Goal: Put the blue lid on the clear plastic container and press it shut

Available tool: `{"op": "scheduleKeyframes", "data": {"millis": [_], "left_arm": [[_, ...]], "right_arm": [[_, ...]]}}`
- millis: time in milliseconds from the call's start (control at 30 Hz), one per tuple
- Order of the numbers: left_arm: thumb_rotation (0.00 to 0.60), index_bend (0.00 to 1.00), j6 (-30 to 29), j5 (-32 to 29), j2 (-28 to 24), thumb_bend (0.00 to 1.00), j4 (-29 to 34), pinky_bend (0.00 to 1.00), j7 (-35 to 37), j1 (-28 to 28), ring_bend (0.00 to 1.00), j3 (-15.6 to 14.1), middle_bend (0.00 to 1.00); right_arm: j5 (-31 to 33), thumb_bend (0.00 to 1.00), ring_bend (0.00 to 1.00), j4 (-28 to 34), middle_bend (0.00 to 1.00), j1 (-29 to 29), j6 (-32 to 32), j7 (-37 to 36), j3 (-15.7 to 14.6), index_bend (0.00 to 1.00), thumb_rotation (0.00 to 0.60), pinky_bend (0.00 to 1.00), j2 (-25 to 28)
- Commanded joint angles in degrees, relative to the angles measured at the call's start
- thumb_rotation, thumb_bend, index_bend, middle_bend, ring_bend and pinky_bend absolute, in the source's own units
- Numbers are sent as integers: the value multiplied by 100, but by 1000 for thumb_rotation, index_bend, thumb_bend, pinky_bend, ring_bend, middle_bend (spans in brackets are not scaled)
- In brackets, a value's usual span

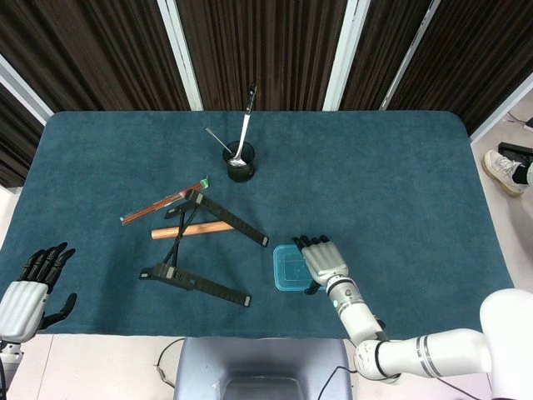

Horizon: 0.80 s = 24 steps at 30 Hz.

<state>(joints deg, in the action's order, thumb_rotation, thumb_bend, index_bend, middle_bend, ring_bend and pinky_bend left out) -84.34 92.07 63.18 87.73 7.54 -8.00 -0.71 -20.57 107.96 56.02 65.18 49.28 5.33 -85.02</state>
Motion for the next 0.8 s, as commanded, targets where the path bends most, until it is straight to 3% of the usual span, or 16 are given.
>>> {"op": "scheduleKeyframes", "data": {"millis": [33, 167, 367, 600, 700, 800], "left_arm": [[600, 0, 1, 11, 0, 409, 1, 76, -6, -8, 0, -1, 0], [600, 0, -38, 27, -4, 408, 1, 76, 15, 5, 0, -1, 0], [600, 0, -43, 18, -17, 409, -6, 76, 54, 11, 0, -1, 0], [600, 0, -65, 21, -19, 410, -12, 77, 61, 21, 0, 0, 0], [600, 0, -40, 33, -13, 411, -20, 77, 19, 6, 0, -3, 0], [600, 0, -26, 36, -6, 413, -17, 77, 21, -7, 0, -1, 0]], "right_arm": [[37, 254, 186, 11, 175, 23, -29, 13, -7, 126, 600, 231, 7], [118, 220, 154, 13, 154, 89, -64, 89, -42, 99, 600, 207, 16], [163, 180, 10, 32, 67, 138, -76, 139, -108, 10, 600, 126, 61], [-78, 175, 0, 351, 33, 70, -41, -53, -102, 0, 600, 74, 390], [-132, 175, 0, 533, 28, 81, 67, -44, -70, 28, 600, 47, 583], [-163, 175, 0, 681, 27, 113, 70, -106, 28, 139, 600, 40, 697]]}}
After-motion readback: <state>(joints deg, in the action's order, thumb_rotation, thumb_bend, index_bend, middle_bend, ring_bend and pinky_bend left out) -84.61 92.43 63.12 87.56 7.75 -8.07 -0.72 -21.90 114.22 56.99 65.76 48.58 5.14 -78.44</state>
